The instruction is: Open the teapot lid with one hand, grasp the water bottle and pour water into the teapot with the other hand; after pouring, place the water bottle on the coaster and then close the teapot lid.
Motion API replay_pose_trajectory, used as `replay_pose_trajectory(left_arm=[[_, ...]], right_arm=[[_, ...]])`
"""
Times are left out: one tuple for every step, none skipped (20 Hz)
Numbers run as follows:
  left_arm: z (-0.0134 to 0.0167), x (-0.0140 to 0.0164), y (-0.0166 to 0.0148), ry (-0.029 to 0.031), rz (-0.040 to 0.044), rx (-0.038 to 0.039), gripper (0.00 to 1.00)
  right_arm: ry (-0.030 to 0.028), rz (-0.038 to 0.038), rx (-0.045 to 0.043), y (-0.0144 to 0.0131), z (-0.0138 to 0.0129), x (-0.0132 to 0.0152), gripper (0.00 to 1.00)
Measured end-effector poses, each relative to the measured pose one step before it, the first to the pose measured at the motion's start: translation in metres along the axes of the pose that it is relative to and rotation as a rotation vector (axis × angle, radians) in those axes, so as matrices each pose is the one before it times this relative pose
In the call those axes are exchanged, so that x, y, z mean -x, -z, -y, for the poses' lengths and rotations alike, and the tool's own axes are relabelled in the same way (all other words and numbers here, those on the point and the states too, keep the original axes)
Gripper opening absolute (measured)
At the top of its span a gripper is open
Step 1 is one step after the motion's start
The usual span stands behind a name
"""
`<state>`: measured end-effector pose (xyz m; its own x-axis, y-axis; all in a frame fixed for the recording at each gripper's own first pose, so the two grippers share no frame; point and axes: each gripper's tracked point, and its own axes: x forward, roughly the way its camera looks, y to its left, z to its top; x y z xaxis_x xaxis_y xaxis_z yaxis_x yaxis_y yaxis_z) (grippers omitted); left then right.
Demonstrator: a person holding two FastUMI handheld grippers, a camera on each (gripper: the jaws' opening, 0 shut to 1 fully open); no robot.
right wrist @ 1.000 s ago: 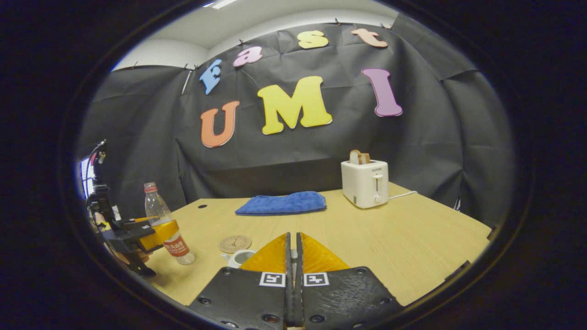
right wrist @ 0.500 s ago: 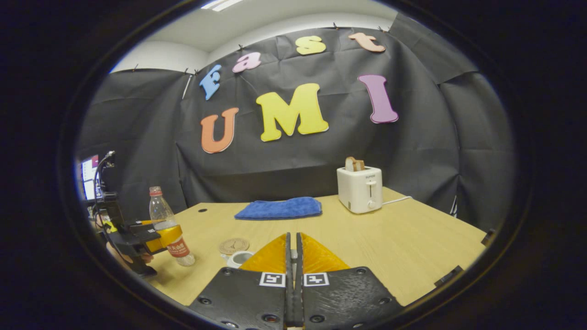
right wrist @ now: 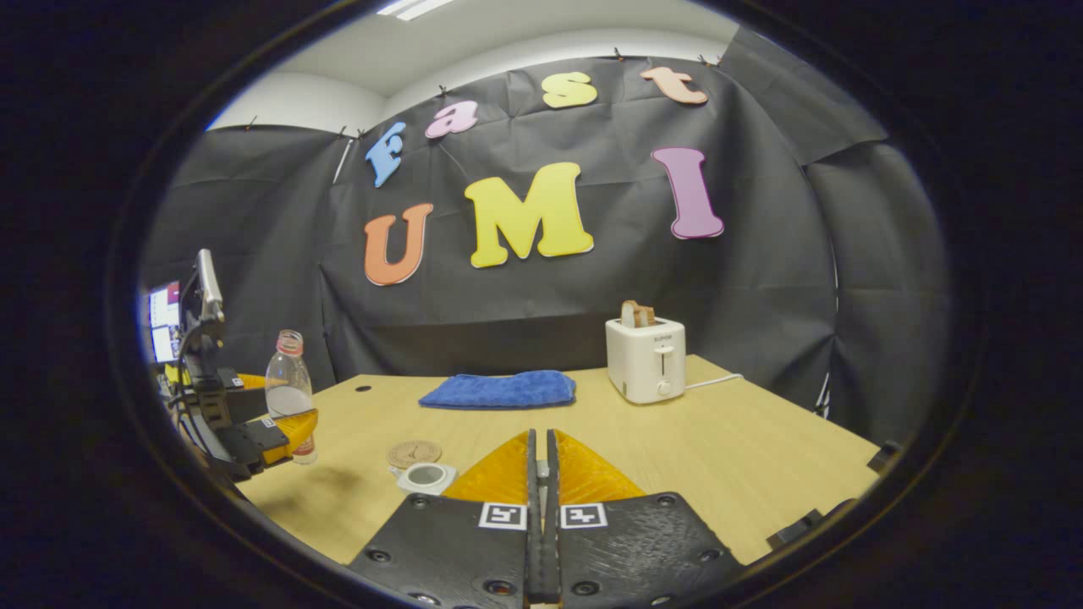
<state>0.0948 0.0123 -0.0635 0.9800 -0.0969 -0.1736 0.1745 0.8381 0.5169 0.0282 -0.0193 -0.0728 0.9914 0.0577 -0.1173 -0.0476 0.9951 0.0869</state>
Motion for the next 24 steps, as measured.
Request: replay_pose_trajectory(left_arm=[[0.00305,-0.00031,0.00094,0.00247,-0.01395,-0.05148,0.74],[0.00107,0.0005,0.00009,-0.0053,-0.00979,-0.0575,0.74],[-0.00005,-0.00081,0.00115,-0.01037,-0.01177,-0.05956,0.74],[0.00056,-0.00129,0.00017,-0.01572,-0.00908,-0.06382,0.74],[-0.00212,-0.00132,0.00058,-0.02003,-0.01405,-0.06501,0.74],[-0.00012,-0.00028,0.00088,-0.01334,-0.00732,-0.05512,0.74],[0.00252,-0.00065,-0.00145,0.00145,0.00227,-0.0495,0.74],[0.0046,-0.00101,-0.00168,0.01112,0.00002,-0.03144,0.74],[0.00454,0.00103,-0.00257,0.01575,-0.00091,-0.02627,0.73],[0.00496,-0.0005,-0.00214,0.01362,-0.00441,-0.02896,0.73],[0.00304,-0.00002,-0.00285,0.00877,0.00052,-0.03438,0.74],[0.00327,-0.0015,-0.0018,0.00733,-0.00736,-0.03533,0.74],[0.0033,-0.00024,-0.00016,0.00724,-0.01002,-0.03259,0.73],[0.00277,-0.00076,-0.00127,0.00693,-0.00746,-0.03115,0.73],[0.00267,0.00024,0.00178,0.00686,-0.0154,-0.02703,0.73],[0.00235,-0.00088,0.0012,0.00484,-0.0108,-0.03017,0.73],[0.00021,-0.00044,-0.00096,0.00024,-0.00773,-0.03612,0.74],[0.00232,-0.00005,-0.00158,0.00196,-0.00395,-0.0403,0.74],[0.00253,0.00064,0.00067,0.006,-0.00731,-0.03585,0.73],[0.00224,0.00052,0.00083,0.00428,-0.01102,-0.037,0.73],[0.00072,0.0007,-0.0025,0.00295,-0.00143,-0.04201,0.73],[0.00299,-0.00067,-0.00228,0.00666,-0.00575,-0.04087,0.73],[0.00235,-0.00034,-0.00104,0.00231,-0.00324,-0.03785,0.73],[-0.0007,0.00096,-0.00031,-0.00741,-0.00124,-0.0323,0.73]], right_arm=[[0.0179,0.00739,0.01578,-0.00322,0.00764,0.00021,0.0],[0.01317,0.00572,0.00902,-0.00063,0.00593,0.0007,0.01],[0.00934,0.0033,0.00026,-0.0012,0.00445,0.00015,0.01],[0.00411,0.00177,-0.0029,-0.00011,0.00373,0.00145,0.0],[0.00339,0.00197,0.00057,-0.00089,0.00407,0.00004,0.0],[0.0065,0.00045,0.00565,0.00073,0.00542,0.00006,0.0],[0.01135,-0.0022,0.00611,0.0005,0.00668,-0.00098,0.0],[0.0078,-0.00263,0.00459,0.0004,0.00486,0.00015,0.0],[0.00261,-0.00072,0.00191,-0.00135,0.00364,0.00065,0.0],[0.00563,-0.00051,-0.00235,-0.00032,0.00411,-0.00077,0.0],[0.00528,-0.00156,-0.00424,-0.00069,0.00413,-0.00078,0.0],[0.00333,-0.00371,-0.00266,0.0014,0.00297,-0.00044,0.0],[0.0029,-0.00577,-0.00106,0.00036,0.00197,0.00003,0.0],[0.00312,-0.0035,-0.00089,0.00076,0.00158,-0.00137,0.0],[0.0036,-0.00194,-0.00024,-0.00031,0.00166,-0.00026,0.0],[0.00118,-0.00148,0.00241,0.00092,0.00036,-0.00036,0.0],[-0.00127,-0.00042,0.00519,-0.00026,-0.00095,0.00081,0.0],[-0.0012,0.0045,0.00685,-0.00104,-0.00101,0.00048,0.0],[0.00236,0.00262,0.00955,-0.00093,-0.00028,0.00027,0.0],[0.0003,0.00369,0.01168,0.00036,-0.00078,-0.00002,0.0],[-0.00011,0.00168,0.01035,-0.00025,-0.00192,-0.00012,0.0],[-0.00054,-0.00004,0.00861,0.00029,-0.00111,0.00084,0.0],[-0.00301,0.00042,0.00626,0.00009,-0.0015,0.00067,0.0],[-0.00334,0.00052,0.00348,0.00039,-0.00253,0.00035,0.0]])
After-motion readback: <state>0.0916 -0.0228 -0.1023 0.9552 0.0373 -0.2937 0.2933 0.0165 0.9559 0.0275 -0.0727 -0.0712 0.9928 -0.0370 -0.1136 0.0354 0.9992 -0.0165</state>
